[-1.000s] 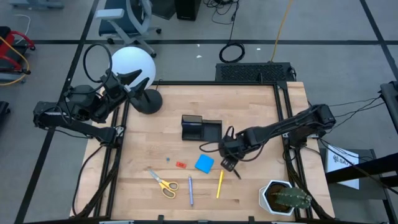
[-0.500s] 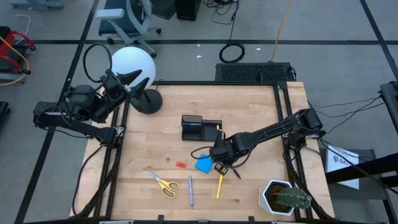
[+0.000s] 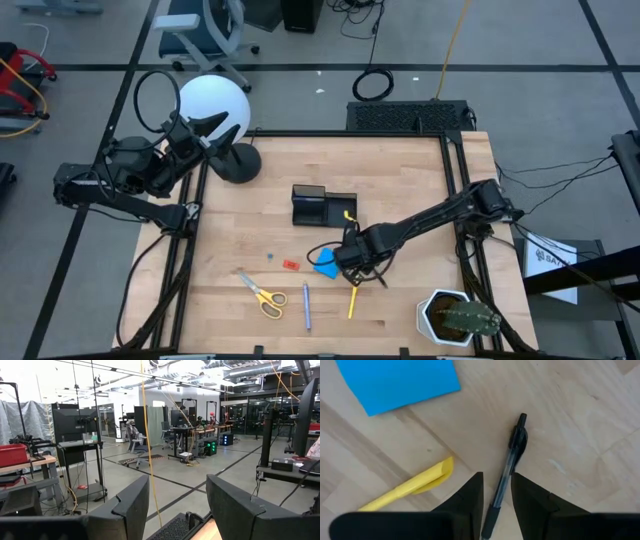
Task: Pick and place office supplies into organizer
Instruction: Put the black pen into the desk organizer
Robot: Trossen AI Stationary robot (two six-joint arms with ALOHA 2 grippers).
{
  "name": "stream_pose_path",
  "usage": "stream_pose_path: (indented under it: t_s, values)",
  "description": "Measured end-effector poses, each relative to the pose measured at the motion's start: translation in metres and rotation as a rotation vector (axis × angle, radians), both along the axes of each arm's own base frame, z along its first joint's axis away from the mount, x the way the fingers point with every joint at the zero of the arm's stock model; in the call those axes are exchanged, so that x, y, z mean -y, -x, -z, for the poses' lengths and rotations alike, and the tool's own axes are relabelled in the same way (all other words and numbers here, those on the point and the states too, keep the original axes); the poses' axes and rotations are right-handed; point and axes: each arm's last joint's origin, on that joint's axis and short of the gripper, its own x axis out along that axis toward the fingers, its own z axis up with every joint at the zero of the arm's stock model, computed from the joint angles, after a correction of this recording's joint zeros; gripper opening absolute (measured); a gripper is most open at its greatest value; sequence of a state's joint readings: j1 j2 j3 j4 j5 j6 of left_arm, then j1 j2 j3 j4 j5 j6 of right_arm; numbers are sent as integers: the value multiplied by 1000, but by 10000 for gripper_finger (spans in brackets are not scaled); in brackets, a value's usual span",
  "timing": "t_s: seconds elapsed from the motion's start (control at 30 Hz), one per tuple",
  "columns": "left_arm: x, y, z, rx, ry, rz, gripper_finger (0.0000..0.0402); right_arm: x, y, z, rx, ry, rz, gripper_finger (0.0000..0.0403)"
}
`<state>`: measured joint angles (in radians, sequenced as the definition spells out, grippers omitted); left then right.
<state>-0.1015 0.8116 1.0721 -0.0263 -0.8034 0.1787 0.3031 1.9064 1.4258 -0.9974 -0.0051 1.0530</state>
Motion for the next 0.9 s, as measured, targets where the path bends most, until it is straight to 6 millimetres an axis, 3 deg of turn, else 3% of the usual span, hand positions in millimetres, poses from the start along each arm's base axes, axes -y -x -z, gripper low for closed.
stream_pose_path:
  t_s: [0.43,0.9]
  values:
    - [0,0,0,0,0,0,200,-1,7,1,-62,22,47,89]
    - [0,0,0,1,0,0,200,-20,13,1,-57,28,53,89]
